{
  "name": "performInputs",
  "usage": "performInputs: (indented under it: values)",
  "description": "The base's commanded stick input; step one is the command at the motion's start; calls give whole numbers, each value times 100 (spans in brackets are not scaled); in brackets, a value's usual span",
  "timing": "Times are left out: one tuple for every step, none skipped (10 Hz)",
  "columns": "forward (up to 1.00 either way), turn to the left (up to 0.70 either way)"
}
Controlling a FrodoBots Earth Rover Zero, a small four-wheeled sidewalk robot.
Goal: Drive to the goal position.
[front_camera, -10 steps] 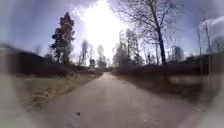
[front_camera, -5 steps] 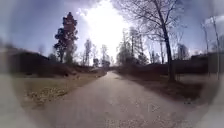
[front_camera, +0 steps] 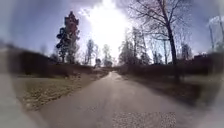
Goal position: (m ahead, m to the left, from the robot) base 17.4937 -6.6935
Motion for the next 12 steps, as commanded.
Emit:
performInputs:
  values:
    - [100,17]
    - [100,26]
    - [100,0]
    - [100,0]
    - [100,0]
    - [100,0]
    - [100,0]
    - [100,0]
    - [100,0]
    - [100,0]
    - [100,0]
    - [100,0]
